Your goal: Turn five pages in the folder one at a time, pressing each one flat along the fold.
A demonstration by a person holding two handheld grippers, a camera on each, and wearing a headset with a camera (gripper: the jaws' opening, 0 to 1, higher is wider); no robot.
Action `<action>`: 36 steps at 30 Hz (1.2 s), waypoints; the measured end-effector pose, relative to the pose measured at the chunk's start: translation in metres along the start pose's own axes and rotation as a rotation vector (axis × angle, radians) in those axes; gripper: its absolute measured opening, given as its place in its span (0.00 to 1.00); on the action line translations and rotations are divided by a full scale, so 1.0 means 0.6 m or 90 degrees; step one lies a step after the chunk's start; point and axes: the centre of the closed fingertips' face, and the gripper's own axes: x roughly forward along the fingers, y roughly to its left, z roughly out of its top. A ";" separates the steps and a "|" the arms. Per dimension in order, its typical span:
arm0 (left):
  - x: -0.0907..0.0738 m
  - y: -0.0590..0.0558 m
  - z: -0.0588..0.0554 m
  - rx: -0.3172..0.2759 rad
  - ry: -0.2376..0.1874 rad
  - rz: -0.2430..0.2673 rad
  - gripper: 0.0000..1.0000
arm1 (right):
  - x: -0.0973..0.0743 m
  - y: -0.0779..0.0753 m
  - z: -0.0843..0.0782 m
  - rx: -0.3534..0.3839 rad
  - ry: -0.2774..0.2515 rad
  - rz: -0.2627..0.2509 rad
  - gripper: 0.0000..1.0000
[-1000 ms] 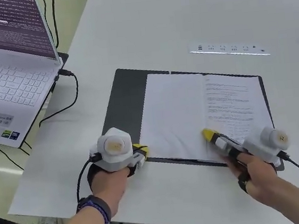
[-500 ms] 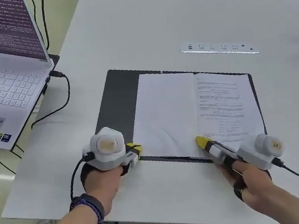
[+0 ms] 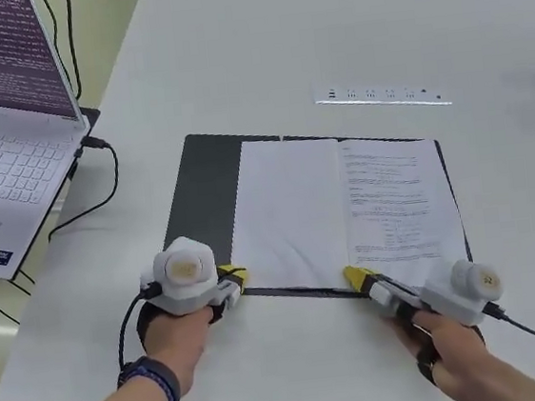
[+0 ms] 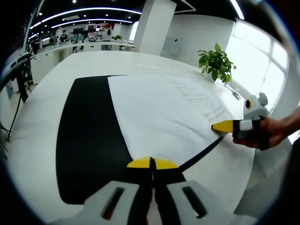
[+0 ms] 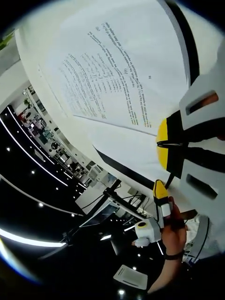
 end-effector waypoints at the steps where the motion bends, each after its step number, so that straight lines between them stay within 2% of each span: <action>1: 0.000 0.000 0.000 0.000 0.000 0.000 0.00 | 0.000 -0.001 -0.001 0.000 0.002 0.000 0.00; 10: 0.000 -0.001 0.001 0.007 0.003 0.002 0.00 | -0.001 -0.001 -0.004 -0.001 0.013 -0.008 0.00; 16: 0.001 -0.004 0.002 0.052 0.023 0.012 0.00 | -0.002 -0.003 -0.007 -0.001 0.025 -0.020 0.00; 18: 0.001 -0.005 0.002 0.054 0.027 0.013 0.00 | -0.003 -0.002 -0.007 0.000 0.026 -0.023 0.00; 22: 0.001 -0.004 0.001 0.042 0.029 0.018 0.00 | -0.003 -0.003 -0.007 0.006 0.023 -0.032 0.00; 24: 0.001 -0.003 0.002 0.027 0.032 0.019 0.00 | -0.004 -0.003 -0.007 0.007 0.022 -0.037 0.00; 27: 0.000 -0.003 0.002 -0.020 0.041 0.014 0.00 | -0.005 -0.001 -0.005 0.013 0.022 -0.043 0.00; 29: 0.002 -0.002 0.003 -0.025 0.050 0.011 0.00 | -0.007 -0.001 -0.004 0.022 0.021 -0.044 0.00; 32: -0.004 -0.016 0.007 -0.020 0.054 0.005 0.08 | -0.013 0.003 0.000 0.022 0.017 -0.038 0.04; 34: -0.010 -0.025 0.013 -0.014 0.048 0.000 0.16 | -0.019 0.009 0.007 0.017 0.014 -0.023 0.10; 36: -0.016 -0.031 0.023 -0.005 0.034 -0.003 0.19 | -0.028 0.014 0.015 0.004 0.010 -0.016 0.11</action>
